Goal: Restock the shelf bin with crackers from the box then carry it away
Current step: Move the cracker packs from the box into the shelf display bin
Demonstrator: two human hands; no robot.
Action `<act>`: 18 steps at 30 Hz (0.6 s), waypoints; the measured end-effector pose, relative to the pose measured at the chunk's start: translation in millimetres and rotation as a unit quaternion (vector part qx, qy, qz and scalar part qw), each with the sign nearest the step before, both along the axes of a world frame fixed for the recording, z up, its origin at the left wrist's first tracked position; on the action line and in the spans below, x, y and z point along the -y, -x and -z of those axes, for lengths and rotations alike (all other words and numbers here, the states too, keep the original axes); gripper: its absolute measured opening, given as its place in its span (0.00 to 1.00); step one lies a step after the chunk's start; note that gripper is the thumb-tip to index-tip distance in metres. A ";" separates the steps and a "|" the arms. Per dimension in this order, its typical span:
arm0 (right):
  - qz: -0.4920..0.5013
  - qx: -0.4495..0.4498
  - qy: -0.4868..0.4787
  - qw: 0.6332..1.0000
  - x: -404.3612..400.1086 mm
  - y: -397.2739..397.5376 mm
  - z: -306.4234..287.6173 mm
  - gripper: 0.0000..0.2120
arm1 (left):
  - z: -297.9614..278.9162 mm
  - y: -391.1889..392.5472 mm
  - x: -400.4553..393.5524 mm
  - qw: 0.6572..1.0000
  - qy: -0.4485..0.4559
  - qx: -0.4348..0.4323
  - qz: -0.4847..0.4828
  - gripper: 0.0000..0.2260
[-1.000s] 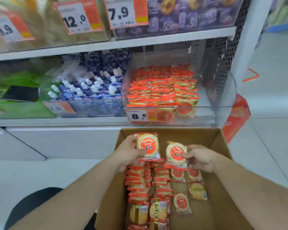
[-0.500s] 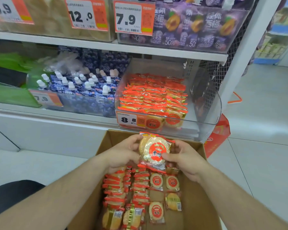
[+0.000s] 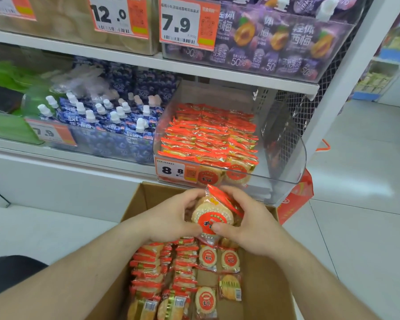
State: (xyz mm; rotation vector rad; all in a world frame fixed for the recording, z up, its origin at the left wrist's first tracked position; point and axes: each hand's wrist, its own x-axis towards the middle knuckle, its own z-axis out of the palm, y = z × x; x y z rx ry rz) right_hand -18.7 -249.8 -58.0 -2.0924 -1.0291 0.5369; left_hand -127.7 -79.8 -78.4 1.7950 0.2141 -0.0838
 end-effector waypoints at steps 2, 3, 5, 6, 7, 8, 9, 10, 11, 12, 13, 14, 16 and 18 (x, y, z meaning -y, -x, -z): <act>0.003 0.021 0.000 1.000 0.8 4.0 -1.7 0.27 | -2.9 -0.5 1.1 1.000 -0.020 0.014 0.015 0.30; 0.006 0.024 -0.009 1.000 1.7 3.9 -4.2 0.25 | -4.2 -1.5 1.6 0.999 -0.027 0.026 0.012 0.29; 0.026 0.023 -0.052 0.998 5.0 -3.4 -14.5 0.23 | -9.1 -5.6 1.0 0.997 -0.051 0.052 -0.015 0.27; 0.047 0.024 -0.082 0.995 8.1 -10.4 -22.1 0.24 | -12.8 -8.1 -0.8 0.993 -0.091 0.066 -0.034 0.26; 0.074 0.029 -0.110 0.991 11.4 -18.7 -31.7 0.24 | -16.8 -10.9 -3.5 0.984 -0.148 0.079 -0.053 0.26; 0.100 0.045 -0.133 0.985 14.4 -27.1 -42.9 0.24 | -20.3 -13.8 -6.5 0.971 -0.209 0.093 -0.069 0.25; 0.118 0.075 -0.145 0.979 17.0 -35.9 -54.0 0.25 | -23.6 -16.9 -9.7 0.954 -0.268 0.110 -0.082 0.24; 0.128 0.111 -0.147 0.975 18.3 -44.2 -64.8 0.24 | -25.4 -20.4 -13.0 0.932 -0.327 0.127 -0.089 0.24; 0.130 0.149 -0.137 0.971 18.4 -51.6 -74.0 0.23 | -26.2 -23.8 -15.7 0.909 -0.384 0.137 -0.089 0.24; 0.129 0.185 -0.116 0.967 17.2 -58.5 -81.1 0.22 | -24.8 -27.1 -18.4 0.886 -0.435 0.134 -0.085 0.24; 0.123 0.220 -0.087 0.964 14.9 -64.4 -86.0 0.21 | -22.3 -29.5 -20.8 0.868 -0.474 0.124 -0.080 0.26; 0.114 0.250 -0.052 0.960 11.6 -69.9 -88.6 0.21 | -18.6 -31.1 -23.4 0.857 -0.498 0.108 -0.073 0.27; 0.085 0.292 0.012 0.953 3.9 -80.5 -87.4 0.22 | -11.5 -31.4 -27.7 0.851 -0.516 0.079 -0.055 0.30; 0.055 0.310 0.061 0.947 -4.6 -91.3 -80.2 0.23 | -5.6 -30.3 -30.5 0.847 -0.525 0.067 -0.042 0.32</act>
